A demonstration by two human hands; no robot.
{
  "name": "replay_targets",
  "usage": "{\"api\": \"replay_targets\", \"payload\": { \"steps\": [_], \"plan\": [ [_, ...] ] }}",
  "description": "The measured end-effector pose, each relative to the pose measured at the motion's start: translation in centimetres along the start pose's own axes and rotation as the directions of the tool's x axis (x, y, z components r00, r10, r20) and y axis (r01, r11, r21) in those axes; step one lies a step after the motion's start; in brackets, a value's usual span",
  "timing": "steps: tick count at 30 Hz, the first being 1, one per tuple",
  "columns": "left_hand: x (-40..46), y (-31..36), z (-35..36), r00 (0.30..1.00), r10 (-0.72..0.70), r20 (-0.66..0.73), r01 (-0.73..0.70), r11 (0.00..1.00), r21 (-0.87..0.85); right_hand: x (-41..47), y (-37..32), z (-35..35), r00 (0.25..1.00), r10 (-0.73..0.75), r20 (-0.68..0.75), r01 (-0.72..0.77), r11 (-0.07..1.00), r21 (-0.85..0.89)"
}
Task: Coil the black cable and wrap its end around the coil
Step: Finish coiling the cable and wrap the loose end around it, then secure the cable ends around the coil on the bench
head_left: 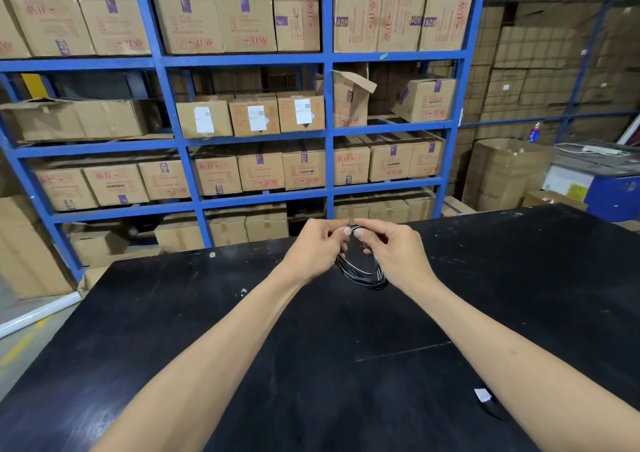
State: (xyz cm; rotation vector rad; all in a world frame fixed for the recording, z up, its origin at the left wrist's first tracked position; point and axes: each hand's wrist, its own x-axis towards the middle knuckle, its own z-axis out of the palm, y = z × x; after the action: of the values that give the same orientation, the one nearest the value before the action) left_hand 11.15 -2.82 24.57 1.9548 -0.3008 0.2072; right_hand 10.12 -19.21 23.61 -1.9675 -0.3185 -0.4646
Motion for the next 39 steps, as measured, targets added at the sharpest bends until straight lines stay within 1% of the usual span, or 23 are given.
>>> {"api": "replay_targets", "payload": {
  "steps": [3, 4, 6, 7, 9, 11, 12, 13, 15, 18, 21, 23, 26, 28, 31, 33, 35, 36, 38, 39],
  "plan": [
    [-0.3, 0.4, 1.1, 0.999, 0.036, 0.002, -0.036, 0.995, -0.093, -0.2, 1.0, -0.2, 0.99, -0.106, -0.092, 0.09, 0.983, -0.157],
    [-0.3, 0.4, 1.6, 0.998, 0.062, -0.006, -0.062, 0.991, -0.12, -0.2, 1.3, -0.5, 0.986, -0.12, -0.12, 0.097, 0.979, -0.18],
    [-0.5, 0.4, 2.6, 0.991, 0.133, -0.03, -0.136, 0.986, -0.099, -0.3, 1.8, -1.4, 0.982, -0.105, -0.159, 0.073, 0.978, -0.195],
    [-0.6, 0.2, 3.2, 0.985, 0.167, -0.041, -0.17, 0.983, -0.074, -0.5, 2.0, -1.9, 0.983, -0.068, -0.171, 0.039, 0.986, -0.163],
    [-0.4, -0.1, 4.2, 0.97, 0.239, -0.043, -0.239, 0.971, 0.021, -0.7, 2.6, -2.9, 0.982, 0.064, -0.178, -0.069, 0.997, -0.021],
    [0.3, -0.3, 5.4, 0.934, 0.357, 0.004, -0.349, 0.912, 0.216, -0.8, 3.6, -3.8, 0.966, 0.199, -0.165, -0.181, 0.976, 0.118],
    [0.6, -0.4, 6.2, 0.918, 0.395, 0.028, -0.387, 0.878, 0.281, -0.7, 4.3, -4.3, 0.957, 0.246, -0.154, -0.22, 0.961, 0.165],
    [1.0, -0.4, 7.2, 0.914, 0.405, 0.032, -0.395, 0.868, 0.302, -0.6, 5.1, -4.8, 0.95, 0.278, -0.14, -0.247, 0.947, 0.204],
    [1.3, -0.3, 9.3, 0.942, 0.335, -0.017, -0.322, 0.917, 0.235, -0.4, 6.6, -6.2, 0.945, 0.31, -0.102, -0.272, 0.922, 0.277],
    [1.9, -0.4, 12.5, 0.988, 0.139, -0.07, -0.132, 0.987, 0.097, -0.4, 9.0, -8.5, 0.936, 0.352, -0.025, -0.322, 0.879, 0.351],
    [2.8, -1.4, 16.2, 0.999, 0.015, -0.043, -0.014, 1.0, 0.022, -0.2, 12.0, -10.9, 0.892, 0.445, 0.084, -0.44, 0.808, 0.392],
    [3.3, -2.3, 18.9, 0.999, -0.037, -0.017, 0.037, 0.999, 0.017, -0.1, 14.2, -12.3, 0.862, 0.489, 0.134, -0.502, 0.786, 0.36],
    [3.9, -3.9, 23.3, 0.996, -0.092, 0.006, 0.091, 0.995, 0.036, -0.3, 17.8, -14.3, 0.824, 0.547, 0.146, -0.566, 0.789, 0.241],
    [4.0, -5.0, 26.1, 0.992, -0.123, 0.021, 0.121, 0.99, 0.075, -0.8, 20.5, -15.5, 0.803, 0.573, 0.165, -0.592, 0.798, 0.108],
    [3.6, -7.2, 29.6, 0.984, -0.175, 0.044, 0.167, 0.974, 0.154, -2.0, 24.5, -17.1, 0.758, 0.632, 0.16, -0.628, 0.774, -0.079],
    [3.0, -9.2, 31.3, 0.971, -0.237, 0.033, 0.227, 0.955, 0.189, -3.4, 27.3, -18.0, 0.722, 0.672, 0.162, -0.643, 0.739, -0.203],
    [2.5, -11.3, 32.7, 0.95, -0.313, 0.015, 0.303, 0.93, 0.209, -5.2, 30.5, -18.3, 0.646, 0.742, 0.18, -0.667, 0.663, -0.339],
    [2.2, -12.3, 33.2, 0.937, -0.349, 0.006, 0.339, 0.916, 0.215, -6.2, 32.1, -18.2, 0.593, 0.784, 0.182, -0.682, 0.61, -0.404],
    [1.6, -13.8, 34.0, 0.914, -0.406, -0.018, 0.399, 0.888, 0.23, -8.2, 34.9, -17.8, 0.489, 0.857, 0.162, -0.717, 0.5, -0.486],
    [1.4, -14.3, 34.4, 0.906, -0.423, -0.024, 0.415, 0.876, 0.244, -9.2, 35.9, -17.5, 0.449, 0.88, 0.152, -0.727, 0.459, -0.51]
  ]
}}
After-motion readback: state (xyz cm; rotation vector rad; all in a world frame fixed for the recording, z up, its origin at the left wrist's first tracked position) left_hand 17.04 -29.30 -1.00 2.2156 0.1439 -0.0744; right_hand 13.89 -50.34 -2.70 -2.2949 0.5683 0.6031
